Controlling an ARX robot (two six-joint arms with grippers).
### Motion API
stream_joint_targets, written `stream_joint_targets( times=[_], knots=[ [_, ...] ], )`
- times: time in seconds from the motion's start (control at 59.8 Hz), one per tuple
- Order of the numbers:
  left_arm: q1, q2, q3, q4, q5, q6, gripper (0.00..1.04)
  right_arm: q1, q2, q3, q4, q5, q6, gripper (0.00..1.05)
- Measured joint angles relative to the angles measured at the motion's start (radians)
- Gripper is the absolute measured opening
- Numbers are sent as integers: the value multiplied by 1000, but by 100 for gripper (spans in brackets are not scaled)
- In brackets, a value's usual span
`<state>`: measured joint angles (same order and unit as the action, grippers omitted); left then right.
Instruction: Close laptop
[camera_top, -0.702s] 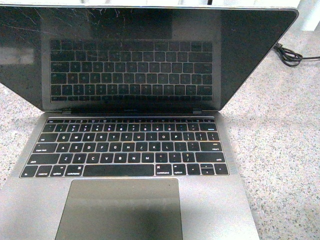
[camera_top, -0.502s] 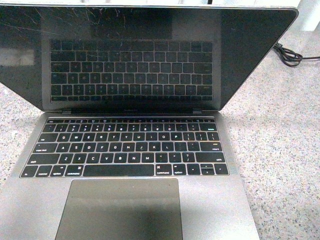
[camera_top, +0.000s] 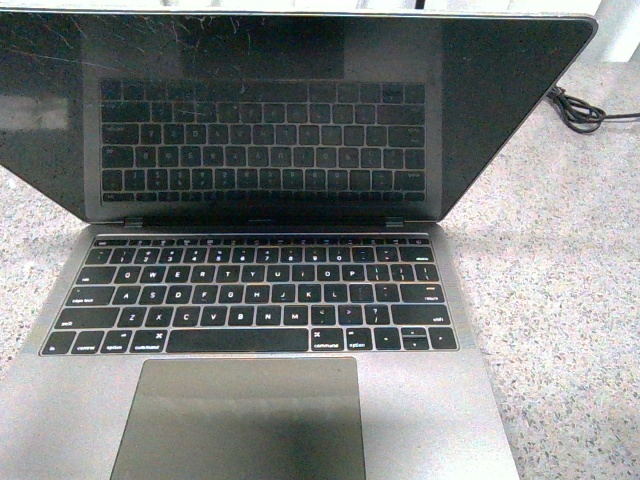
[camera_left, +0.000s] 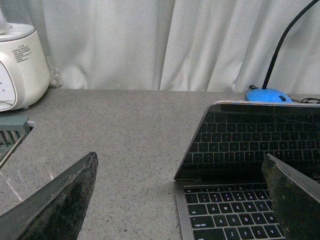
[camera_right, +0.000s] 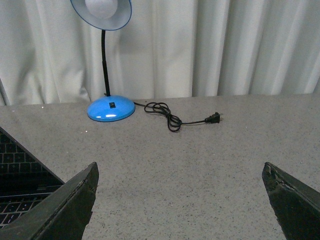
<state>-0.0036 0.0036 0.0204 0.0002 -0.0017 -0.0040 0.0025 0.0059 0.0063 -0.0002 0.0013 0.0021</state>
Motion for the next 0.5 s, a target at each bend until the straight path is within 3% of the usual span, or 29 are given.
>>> stream_joint_targets(
  times=[0.502],
  knots=[
    [0,0,0,0,0,0,98,0,0,0,0,0,0,96]
  ],
)
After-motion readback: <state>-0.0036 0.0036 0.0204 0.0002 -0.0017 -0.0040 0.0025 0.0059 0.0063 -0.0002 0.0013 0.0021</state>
